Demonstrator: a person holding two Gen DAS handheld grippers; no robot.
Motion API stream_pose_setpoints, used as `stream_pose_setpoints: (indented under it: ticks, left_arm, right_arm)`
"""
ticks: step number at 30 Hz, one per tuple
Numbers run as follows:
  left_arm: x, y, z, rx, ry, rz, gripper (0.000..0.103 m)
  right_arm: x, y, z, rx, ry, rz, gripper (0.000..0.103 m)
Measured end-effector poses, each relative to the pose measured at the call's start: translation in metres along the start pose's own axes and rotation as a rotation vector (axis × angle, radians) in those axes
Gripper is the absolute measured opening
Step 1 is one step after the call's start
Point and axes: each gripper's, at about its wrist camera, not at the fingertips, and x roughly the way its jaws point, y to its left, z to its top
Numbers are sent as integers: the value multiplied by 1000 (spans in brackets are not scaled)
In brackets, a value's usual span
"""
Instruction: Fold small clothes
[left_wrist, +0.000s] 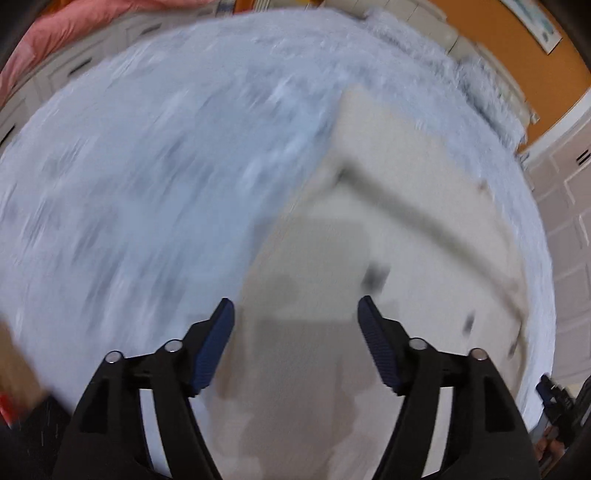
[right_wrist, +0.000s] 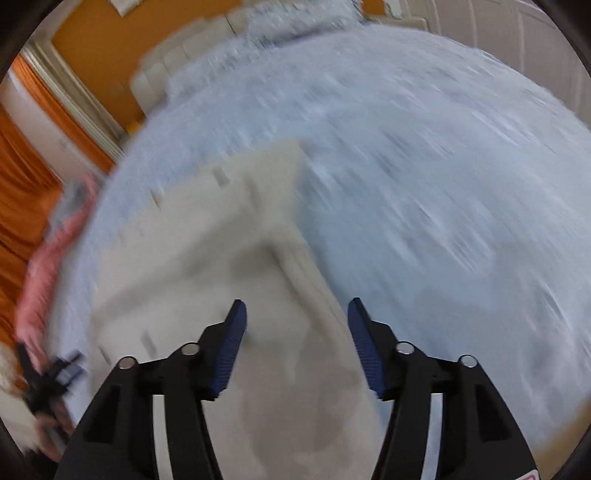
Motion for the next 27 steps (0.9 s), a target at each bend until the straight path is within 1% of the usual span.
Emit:
stream_pose_setpoints:
  ticks: [1, 2, 3, 4, 5, 6, 7, 8, 9, 11, 13, 14, 15, 16, 17, 18, 19, 20, 21, 23, 27]
  left_arm:
    - [-1, 5, -12, -8, 30, 3, 69]
    - [-3, 14, -30, -24, 69, 0, 69]
    - [-4, 18, -39, -36, 86, -5, 69]
    - [-6, 22, -49, -53, 98, -16, 69]
    - [-9, 25, -60, -82, 107, -36, 70]
    - [-10, 26, -67, -98, 113, -57, 72]
    - [-9, 25, -71, -106, 118, -76, 76]
    - [-7, 22, -76, -120, 138, -117, 80]
    - [-4, 20, -78, -123, 148, -134, 87]
    - [-1, 12, -81, -104, 130, -104, 90]
    - [0, 7, -80, -87, 124, -78, 89]
    - [-1, 5, -80, -86, 118, -57, 86]
    - [-3, 5, -77, -84, 114, -41, 70]
    - [-6, 4, -77, -75, 110, -39, 44]
    - [-10, 5, -74, -66, 119, -74, 29]
    - [-15, 7, -73, -70, 126, -93, 8]
    - [-21, 11, -72, -78, 124, -105, 9]
    - [-32, 16, -69, -84, 105, -109, 8]
    - [-39, 19, -68, -82, 92, -110, 8]
    - [-59, 23, -67, -76, 71, -143, 7]
    - [-89, 20, -76, -23, 39, -165, 7]
  right_arm:
    - [-6, -13, -26, 2, 51, -30, 58]
    - [-13, -23, -42, 14, 86, -37, 58]
    - [-15, -35, -65, 51, 139, -36, 58]
    - [-16, -46, -83, 93, 182, -17, 58]
    - [-16, -52, -103, 147, 231, 24, 58]
    - [-15, -52, -112, 177, 252, 43, 58]
    - [-14, -52, -121, 204, 269, 65, 58]
    - [-13, -47, -125, 221, 276, 103, 58]
    - [-14, -41, -126, 227, 276, 125, 58]
    - [-3, -28, -125, 220, 281, 142, 64]
    - [3, -15, -125, 196, 263, 124, 64]
    - [3, -9, -124, 186, 247, 121, 61]
    - [3, -6, -122, 180, 229, 129, 55]
    - [0, -2, -121, 175, 214, 142, 25]
    - [-2, -2, -122, 172, 210, 145, 11]
    - [-1, 0, -119, 173, 201, 146, 10]
    - [-8, 1, -117, 168, 175, 144, 10]
    - [-18, 4, -114, 144, 150, 141, 9]
    - [-19, 6, -110, 123, 129, 138, 9]
    - [-40, 12, -105, 73, 86, 136, 8]
    - [-76, 8, -108, 3, 50, 145, 8]
